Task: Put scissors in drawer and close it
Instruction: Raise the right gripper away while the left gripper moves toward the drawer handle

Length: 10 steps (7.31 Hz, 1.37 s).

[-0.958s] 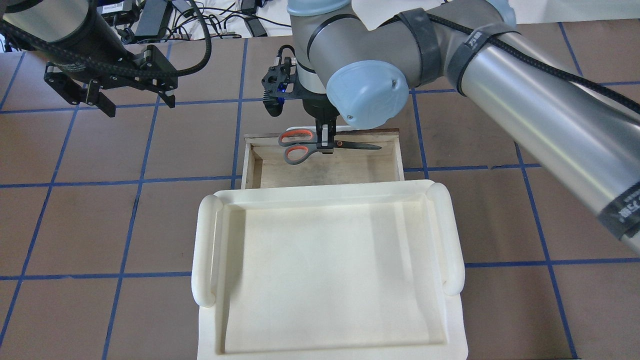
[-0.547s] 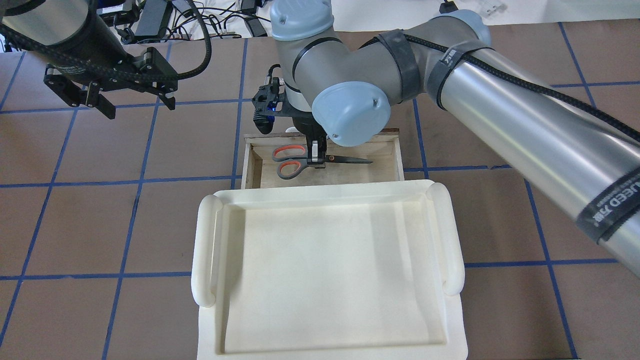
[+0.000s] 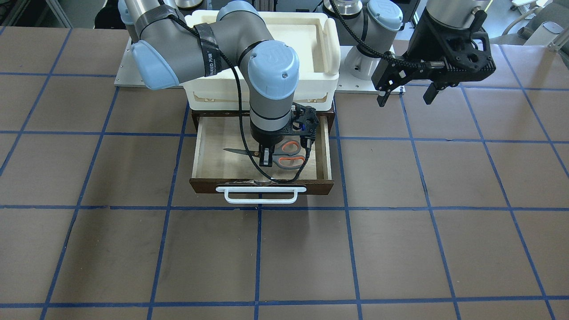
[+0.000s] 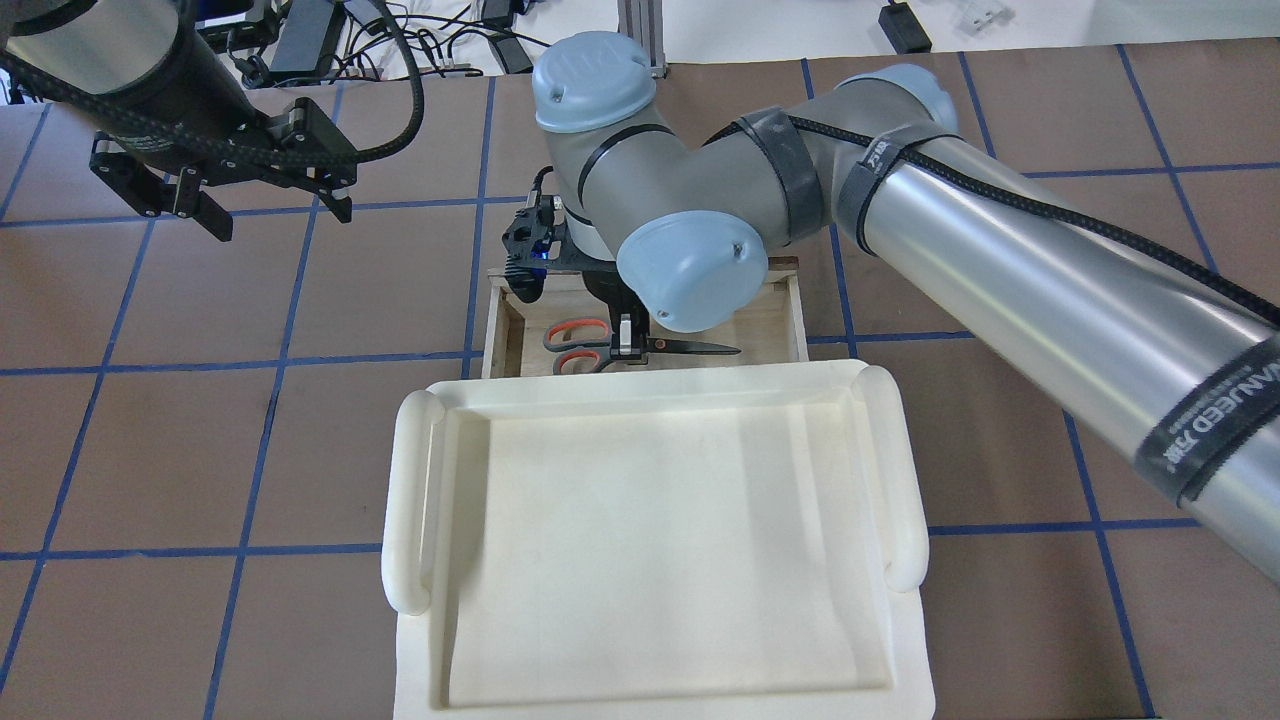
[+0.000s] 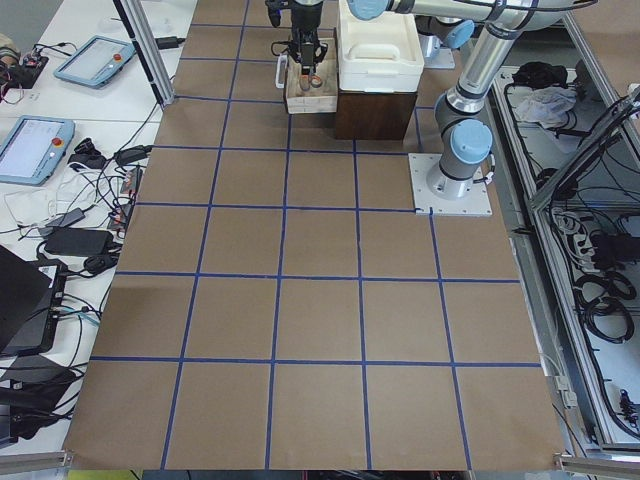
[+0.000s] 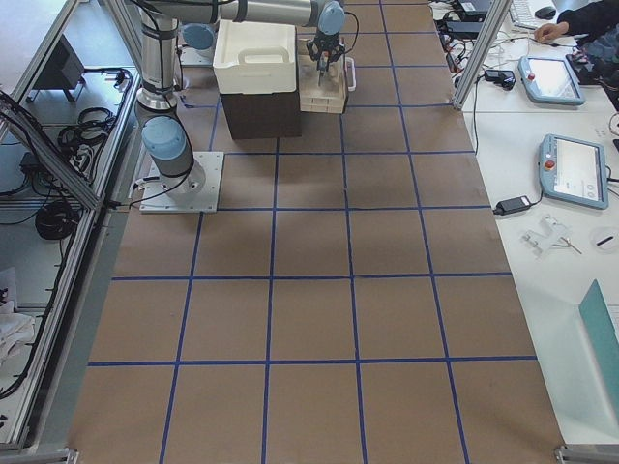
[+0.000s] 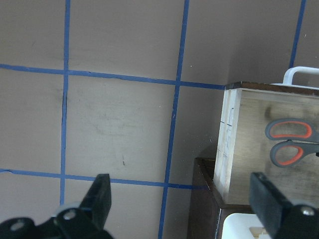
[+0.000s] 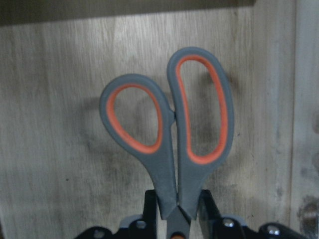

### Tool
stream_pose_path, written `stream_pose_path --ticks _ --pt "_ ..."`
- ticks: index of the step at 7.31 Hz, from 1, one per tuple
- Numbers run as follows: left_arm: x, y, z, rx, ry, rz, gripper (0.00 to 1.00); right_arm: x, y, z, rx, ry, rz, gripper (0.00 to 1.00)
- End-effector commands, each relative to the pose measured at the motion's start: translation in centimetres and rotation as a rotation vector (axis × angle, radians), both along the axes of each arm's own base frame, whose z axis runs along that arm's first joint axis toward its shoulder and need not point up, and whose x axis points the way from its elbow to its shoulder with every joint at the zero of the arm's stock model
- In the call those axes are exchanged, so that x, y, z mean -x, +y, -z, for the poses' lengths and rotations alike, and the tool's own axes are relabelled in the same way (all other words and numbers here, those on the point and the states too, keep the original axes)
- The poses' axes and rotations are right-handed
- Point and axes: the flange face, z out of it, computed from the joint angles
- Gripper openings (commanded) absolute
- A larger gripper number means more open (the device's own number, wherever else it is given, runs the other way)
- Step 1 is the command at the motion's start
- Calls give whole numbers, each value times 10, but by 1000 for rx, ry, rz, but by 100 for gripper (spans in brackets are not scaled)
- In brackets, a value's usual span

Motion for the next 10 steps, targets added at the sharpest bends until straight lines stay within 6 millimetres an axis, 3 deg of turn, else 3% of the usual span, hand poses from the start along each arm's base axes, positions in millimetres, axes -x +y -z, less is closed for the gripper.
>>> stream_pose_path --ticks 1,2,3,4,5,7,9,10 --pt "0 0 0 1 0 0 100 1 0 -3 8 -9 2 50" --pt "0 0 -1 1 0 0 100 1 -2 -7 26 -13 1 64" --pt "0 1 -1 2 -2 3 100 5 -8 -14 62 -22 11 86" --pt "0 1 -1 2 -4 3 100 10 -9 -32 113 -40 28 99" --pt "-2 -1 1 1 -12 13 100 27 -13 -61 157 -64 143 99" --pt "-1 -5 -2 -7 -7 -17 100 95 -33 -116 200 -154 650 100" --pt "2 -17 4 -12 5 -32 100 166 -56 -129 197 -152 1045 100" --pt "1 -37 5 -13 4 -34 100 183 -59 -128 192 -125 1129 100"
